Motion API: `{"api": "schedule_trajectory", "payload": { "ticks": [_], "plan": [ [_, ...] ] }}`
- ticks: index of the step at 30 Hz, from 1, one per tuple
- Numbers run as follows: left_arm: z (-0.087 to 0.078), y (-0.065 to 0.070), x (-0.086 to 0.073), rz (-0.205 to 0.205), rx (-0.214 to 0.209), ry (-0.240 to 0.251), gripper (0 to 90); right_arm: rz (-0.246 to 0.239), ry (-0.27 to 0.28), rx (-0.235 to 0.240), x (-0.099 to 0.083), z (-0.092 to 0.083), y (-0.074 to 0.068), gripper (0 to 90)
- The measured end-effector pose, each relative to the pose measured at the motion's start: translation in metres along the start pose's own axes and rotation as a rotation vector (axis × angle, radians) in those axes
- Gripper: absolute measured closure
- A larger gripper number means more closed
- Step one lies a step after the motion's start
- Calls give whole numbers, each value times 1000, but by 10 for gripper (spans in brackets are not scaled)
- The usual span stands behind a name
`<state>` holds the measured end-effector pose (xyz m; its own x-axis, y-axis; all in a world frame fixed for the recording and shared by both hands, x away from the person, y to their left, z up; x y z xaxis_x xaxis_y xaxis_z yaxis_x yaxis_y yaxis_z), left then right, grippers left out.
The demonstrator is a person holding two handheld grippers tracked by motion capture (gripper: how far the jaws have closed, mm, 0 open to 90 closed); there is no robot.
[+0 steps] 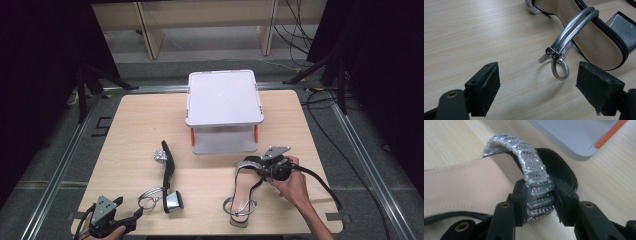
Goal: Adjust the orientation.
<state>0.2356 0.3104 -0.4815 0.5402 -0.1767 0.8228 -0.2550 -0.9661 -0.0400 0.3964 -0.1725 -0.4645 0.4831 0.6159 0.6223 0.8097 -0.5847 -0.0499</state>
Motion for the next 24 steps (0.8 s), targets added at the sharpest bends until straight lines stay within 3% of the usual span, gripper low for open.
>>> {"api": "schedule_trajectory", "payload": {
  "ticks": [3, 4, 5, 7, 11, 12, 13, 15, 17, 19, 23, 24],
  "plan": [
    [0, 1, 0, -11, -1, 9, 185, 7, 4, -2, 1, -1, 4, 614],
    [0, 1, 0, -10, -2, 7, 185, 42, 9, -18, 1, -3, 2, 548],
    [1, 1, 0, -13, -3, 10, 185, 35, 22, -22, 0, -5, 3, 537],
    [0, 1, 0, -10, -4, 13, 185, 75, 38, -10, -1, -13, -1, 520],
    [0, 0, 0, -2, 1, 9, 185, 104, 75, -13, -12, -37, -7, 550],
    [1, 1, 0, -4, -1, 11, 184, 90, 81, -10, -16, -42, -9, 553],
    [1, 1, 0, 0, 0, 11, 185, 115, 79, -17, -19, -47, -14, 556],
    [0, 0, 1, 3, 5, 8, 185, 89, 86, -4, -29, -53, -21, 569],
    [0, 0, 1, 18, 10, -6, 185, 97, 66, 16, -39, -56, -32, 573],
    [1, 1, 1, -4, 2, 5, 185, 106, 38, 27, -47, -57, -42, 573],
    [2, 0, 0, 1, 5, -1, 185, 94, 28, 90, -55, -59, -58, 583],
    [1, 1, 0, -7, 2, 3, 185, 122, 10, 91, -55, -61, -63, 584]
  ]
}}
Point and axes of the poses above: each handheld gripper's, and its own axes: z roughly forward along the jaws, x roughly out of its top, y roughly to its right, the point moved 1 cm from there along z, roughly forward along the jaws, and after that the axes turned 9 degrees about x, right-handed, at the moved point
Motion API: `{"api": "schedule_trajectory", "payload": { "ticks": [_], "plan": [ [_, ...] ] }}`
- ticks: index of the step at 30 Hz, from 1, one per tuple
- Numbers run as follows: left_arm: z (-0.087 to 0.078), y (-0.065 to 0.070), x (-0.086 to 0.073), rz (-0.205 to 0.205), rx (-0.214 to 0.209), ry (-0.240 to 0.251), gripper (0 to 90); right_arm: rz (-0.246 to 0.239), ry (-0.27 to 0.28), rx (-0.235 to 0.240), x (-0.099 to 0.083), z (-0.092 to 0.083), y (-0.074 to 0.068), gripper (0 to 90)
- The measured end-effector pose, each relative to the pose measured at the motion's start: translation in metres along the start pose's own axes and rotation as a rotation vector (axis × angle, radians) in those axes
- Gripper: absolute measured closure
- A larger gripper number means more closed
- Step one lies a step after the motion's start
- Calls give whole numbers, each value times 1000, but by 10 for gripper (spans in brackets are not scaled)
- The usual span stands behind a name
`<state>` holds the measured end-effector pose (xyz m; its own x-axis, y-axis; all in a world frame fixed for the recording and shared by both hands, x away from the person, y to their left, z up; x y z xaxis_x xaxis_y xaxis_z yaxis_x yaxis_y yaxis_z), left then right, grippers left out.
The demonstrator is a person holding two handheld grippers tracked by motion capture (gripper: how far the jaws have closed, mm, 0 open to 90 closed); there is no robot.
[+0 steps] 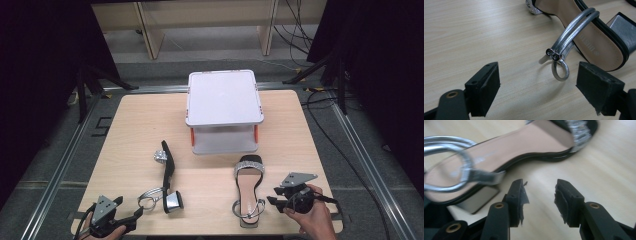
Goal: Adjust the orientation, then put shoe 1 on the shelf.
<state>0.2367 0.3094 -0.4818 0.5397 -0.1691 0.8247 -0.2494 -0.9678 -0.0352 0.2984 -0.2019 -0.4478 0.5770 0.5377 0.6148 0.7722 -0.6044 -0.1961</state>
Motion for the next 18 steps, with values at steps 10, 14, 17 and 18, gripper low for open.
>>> {"api": "schedule_trajectory", "payload": {
  "ticks": [10, 14, 17, 18],
  "plan": [
    [-1, -1, 0, 3, 2, 2, 185, -28, 31, 102, -1, 3, -21, 585],
    [-3, -1, -2, -6, 5, 9, 185, -33, 52, 114, 2, 7, -20, 597],
    [-3, -2, -1, 9, 9, -2, 185, -37, 69, 123, 3, 8, -20, 611],
    [-2, -1, -1, -5, 9, 3, 185, -36, 79, 125, 4, 9, -20, 619]
  ]
}}
Point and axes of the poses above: each handheld gripper's, and its own axes: z roughly forward along the jaws, x roughly out of its top, y roughly to its right, the point moved 1 cm from there along z, roughly forward along the jaws, and after that the axes turned 9 degrees about x, right-handed, at the moved point
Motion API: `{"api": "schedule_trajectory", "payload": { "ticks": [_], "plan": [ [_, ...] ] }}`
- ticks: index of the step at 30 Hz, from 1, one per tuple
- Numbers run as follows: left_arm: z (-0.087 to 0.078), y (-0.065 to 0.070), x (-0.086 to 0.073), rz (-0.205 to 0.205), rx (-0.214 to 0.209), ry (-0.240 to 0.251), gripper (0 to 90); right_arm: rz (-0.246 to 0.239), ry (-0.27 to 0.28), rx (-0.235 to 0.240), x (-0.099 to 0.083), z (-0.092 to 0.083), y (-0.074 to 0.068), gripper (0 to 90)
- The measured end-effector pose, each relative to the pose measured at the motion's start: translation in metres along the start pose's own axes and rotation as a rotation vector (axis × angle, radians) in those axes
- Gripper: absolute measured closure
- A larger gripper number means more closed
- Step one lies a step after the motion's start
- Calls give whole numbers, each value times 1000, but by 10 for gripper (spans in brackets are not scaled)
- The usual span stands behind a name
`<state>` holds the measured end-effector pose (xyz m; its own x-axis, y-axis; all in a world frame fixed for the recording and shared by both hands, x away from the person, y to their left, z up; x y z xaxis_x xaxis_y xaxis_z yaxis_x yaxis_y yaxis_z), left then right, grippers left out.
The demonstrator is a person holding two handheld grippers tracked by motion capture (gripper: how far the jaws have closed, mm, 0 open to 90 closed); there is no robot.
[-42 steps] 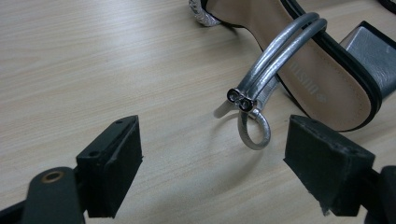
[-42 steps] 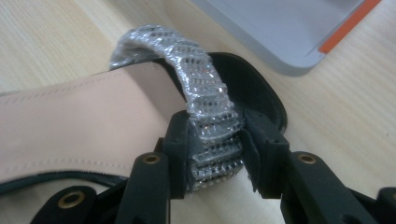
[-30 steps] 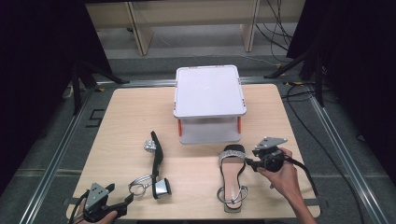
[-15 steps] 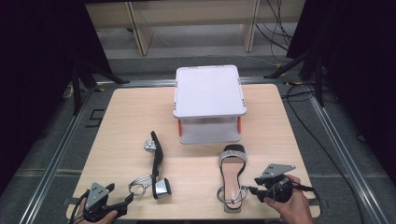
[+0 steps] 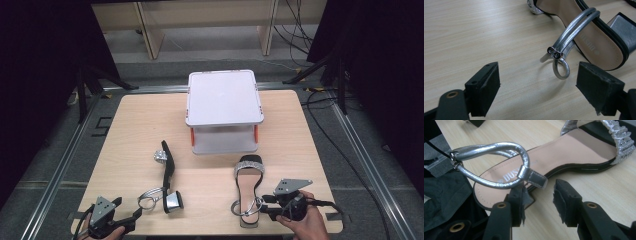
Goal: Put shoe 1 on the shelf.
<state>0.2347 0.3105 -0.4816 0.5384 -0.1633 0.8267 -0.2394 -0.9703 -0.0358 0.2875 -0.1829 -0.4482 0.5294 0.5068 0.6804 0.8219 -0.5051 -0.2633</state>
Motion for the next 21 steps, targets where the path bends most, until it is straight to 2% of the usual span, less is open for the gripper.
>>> {"api": "schedule_trajectory", "payload": {
  "ticks": [4, 5, 8, 11, 14, 18, 19, 21],
  "plan": [
    [0, 0, 0, 13, 3, -8, 185, -11, 22, 4, 2, 2, 0, 661],
    [0, 0, 0, 11, -5, -2, 185, -21, 10, -15, 2, 3, 1, 689],
    [1, 2, 0, -4, -12, 1, 185, -21, -4, -15, 4, 7, 4, 713],
    [1, 1, 0, 5, -12, -1, 185, -35, -20, -26, 4, 8, 5, 754],
    [1, 1, 0, 0, -15, 1, 185, -52, -32, -17, 4, 9, 6, 803],
    [1, 0, 0, 15, -7, -7, 185, -59, -35, -13, 4, 9, 5, 828],
    [1, 1, 0, 0, -12, 1, 185, -61, -34, -9, 4, 9, 5, 839],
    [1, 1, 0, -1, -11, 3, 185, -70, -31, -8, 5, 9, 5, 857]
  ]
}}
Point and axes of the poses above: each handheld gripper's, and its own axes: z roughly forward along the jaws, x roughly out of its top, y roughly to its right, the point moved 1 cm from there along z, roughly forward along the jaws, and after that the axes turned 9 degrees about x, right-handed, at the moved point
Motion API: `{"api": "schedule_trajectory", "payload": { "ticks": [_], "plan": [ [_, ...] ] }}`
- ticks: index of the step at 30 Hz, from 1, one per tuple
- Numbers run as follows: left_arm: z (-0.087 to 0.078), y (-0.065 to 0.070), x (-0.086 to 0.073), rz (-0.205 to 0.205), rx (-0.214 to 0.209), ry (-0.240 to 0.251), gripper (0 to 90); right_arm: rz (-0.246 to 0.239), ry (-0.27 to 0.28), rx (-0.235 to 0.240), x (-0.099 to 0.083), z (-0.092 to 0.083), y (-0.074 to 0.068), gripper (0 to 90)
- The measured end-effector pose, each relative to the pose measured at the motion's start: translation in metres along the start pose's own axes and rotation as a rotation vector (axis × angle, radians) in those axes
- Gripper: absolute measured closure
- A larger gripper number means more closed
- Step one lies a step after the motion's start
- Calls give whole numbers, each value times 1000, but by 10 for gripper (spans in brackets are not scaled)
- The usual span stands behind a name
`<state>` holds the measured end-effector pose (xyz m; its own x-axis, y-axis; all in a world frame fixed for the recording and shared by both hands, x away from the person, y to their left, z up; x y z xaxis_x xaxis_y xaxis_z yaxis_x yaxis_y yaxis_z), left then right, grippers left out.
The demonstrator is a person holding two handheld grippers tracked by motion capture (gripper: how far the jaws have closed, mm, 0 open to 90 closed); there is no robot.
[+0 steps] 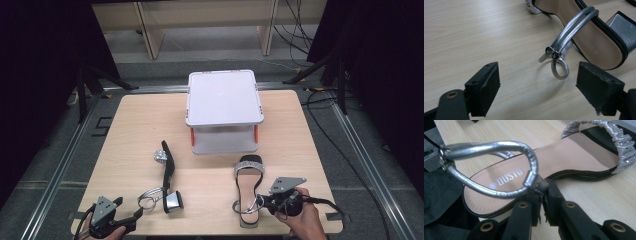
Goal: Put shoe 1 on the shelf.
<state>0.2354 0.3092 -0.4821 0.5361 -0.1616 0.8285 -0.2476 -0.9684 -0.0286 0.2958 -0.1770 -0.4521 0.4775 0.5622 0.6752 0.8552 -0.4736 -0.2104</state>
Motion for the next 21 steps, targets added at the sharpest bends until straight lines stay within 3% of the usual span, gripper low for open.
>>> {"api": "schedule_trajectory", "payload": {
  "ticks": [4, 6, 12, 16, 17, 18, 21],
  "plan": [
    [0, 0, 0, -1, 0, -1, 185, -56, -16, -40, 6, -3, -6, 874],
    [0, 0, 0, 0, 1, -2, 185, -59, -18, -37, 8, -5, -7, 876],
    [-1, -2, 0, 13, 7, -11, 185, -113, 31, -60, 28, -22, -14, 884],
    [-1, -2, 0, 5, 9, -6, 185, -164, 50, -40, 48, -32, -17, 885],
    [-1, -2, 0, 6, 8, -7, 185, -151, 48, -34, 53, -33, -20, 885],
    [-1, -1, 0, 5, 7, -6, 185, -187, 48, -48, 60, -34, -21, 885],
    [0, -2, 0, 10, 8, -9, 185, -210, 38, -50, 72, -38, -24, 885]
  ]
}}
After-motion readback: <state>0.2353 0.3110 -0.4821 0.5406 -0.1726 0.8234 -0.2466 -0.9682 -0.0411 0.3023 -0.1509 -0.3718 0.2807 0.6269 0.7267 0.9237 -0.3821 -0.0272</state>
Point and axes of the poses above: each handheld gripper's, and its own axes: z roughly forward along the jaws, x roughly out of its top, y roughly to its right, the point moved 1 cm from there along z, roughly forward along the jaws, and after that the axes turned 9 degrees about x, right-handed, at the moved point
